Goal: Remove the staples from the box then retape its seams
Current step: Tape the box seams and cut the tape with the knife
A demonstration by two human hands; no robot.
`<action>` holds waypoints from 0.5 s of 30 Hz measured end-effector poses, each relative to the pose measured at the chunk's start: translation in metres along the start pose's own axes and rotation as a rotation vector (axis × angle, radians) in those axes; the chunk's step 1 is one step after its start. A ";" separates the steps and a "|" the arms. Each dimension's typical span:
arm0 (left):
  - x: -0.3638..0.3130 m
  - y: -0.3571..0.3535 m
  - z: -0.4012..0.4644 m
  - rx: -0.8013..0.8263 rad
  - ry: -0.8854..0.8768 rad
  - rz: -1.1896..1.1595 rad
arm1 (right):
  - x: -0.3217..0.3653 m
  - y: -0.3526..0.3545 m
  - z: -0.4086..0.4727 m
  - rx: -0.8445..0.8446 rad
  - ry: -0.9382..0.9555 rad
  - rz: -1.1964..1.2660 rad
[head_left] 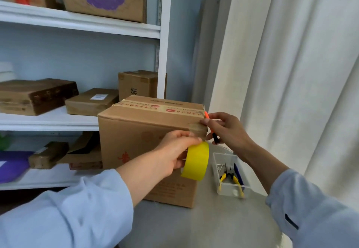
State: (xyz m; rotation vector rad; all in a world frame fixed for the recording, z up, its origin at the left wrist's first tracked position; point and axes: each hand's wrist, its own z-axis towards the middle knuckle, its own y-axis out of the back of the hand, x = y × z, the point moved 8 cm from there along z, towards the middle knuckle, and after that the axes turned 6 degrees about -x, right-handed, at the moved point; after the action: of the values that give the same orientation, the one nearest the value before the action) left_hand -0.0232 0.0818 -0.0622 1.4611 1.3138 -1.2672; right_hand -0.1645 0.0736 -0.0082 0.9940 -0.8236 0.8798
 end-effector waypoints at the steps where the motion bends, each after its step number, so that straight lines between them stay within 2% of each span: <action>1: 0.000 -0.002 0.001 0.013 0.016 0.001 | 0.000 0.000 0.000 0.009 -0.005 0.000; 9: -0.004 -0.014 -0.005 0.204 0.149 0.014 | 0.005 0.004 0.006 0.064 -0.118 0.088; 12: 0.000 -0.013 0.000 0.153 0.172 -0.034 | 0.009 0.008 0.006 0.127 -0.080 0.030; 15: 0.000 -0.006 0.007 0.033 0.095 -0.016 | 0.001 0.014 0.005 0.197 -0.119 -0.039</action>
State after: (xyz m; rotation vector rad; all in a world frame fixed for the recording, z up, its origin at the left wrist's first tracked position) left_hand -0.0300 0.0765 -0.0632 1.5539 1.3748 -1.2483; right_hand -0.1770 0.0730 -0.0009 1.2409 -0.8257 0.8875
